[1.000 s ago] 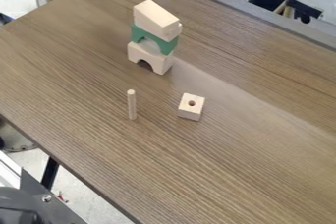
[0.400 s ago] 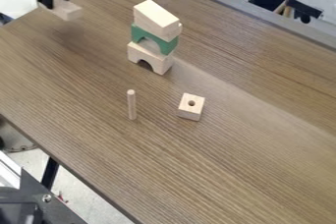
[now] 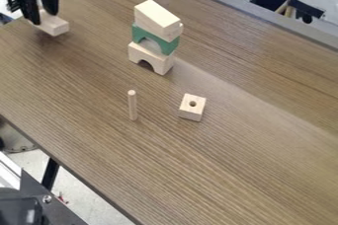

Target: Take the block off of the tower and put it to the left edge of the table

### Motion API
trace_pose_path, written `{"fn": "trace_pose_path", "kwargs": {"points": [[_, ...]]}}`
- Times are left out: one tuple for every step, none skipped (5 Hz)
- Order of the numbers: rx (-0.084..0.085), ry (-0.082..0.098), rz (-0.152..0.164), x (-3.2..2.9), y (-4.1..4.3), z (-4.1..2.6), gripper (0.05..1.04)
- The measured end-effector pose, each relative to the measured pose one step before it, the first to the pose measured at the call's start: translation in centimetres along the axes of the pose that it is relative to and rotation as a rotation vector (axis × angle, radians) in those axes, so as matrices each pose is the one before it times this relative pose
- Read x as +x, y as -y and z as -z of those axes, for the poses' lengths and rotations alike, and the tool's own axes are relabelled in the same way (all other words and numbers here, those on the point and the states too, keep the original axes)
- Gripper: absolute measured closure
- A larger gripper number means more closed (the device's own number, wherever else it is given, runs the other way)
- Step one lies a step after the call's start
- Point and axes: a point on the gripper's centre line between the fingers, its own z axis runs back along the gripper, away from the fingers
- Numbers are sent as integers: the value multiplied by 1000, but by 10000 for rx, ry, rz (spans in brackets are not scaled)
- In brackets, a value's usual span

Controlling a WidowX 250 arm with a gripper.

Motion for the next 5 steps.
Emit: {"fn": "trace_pose_path", "kwargs": {"points": [[-57, -258, -26, -202, -1080, 826, 602], [66, 126, 193, -66, -450, 125, 550], [-105, -48, 57, -436, -101, -450, 241], [-709, 439, 53, -77, 811, -3299, 76], [-958, 535, 108, -721, 2098, -4880, 84]]}}
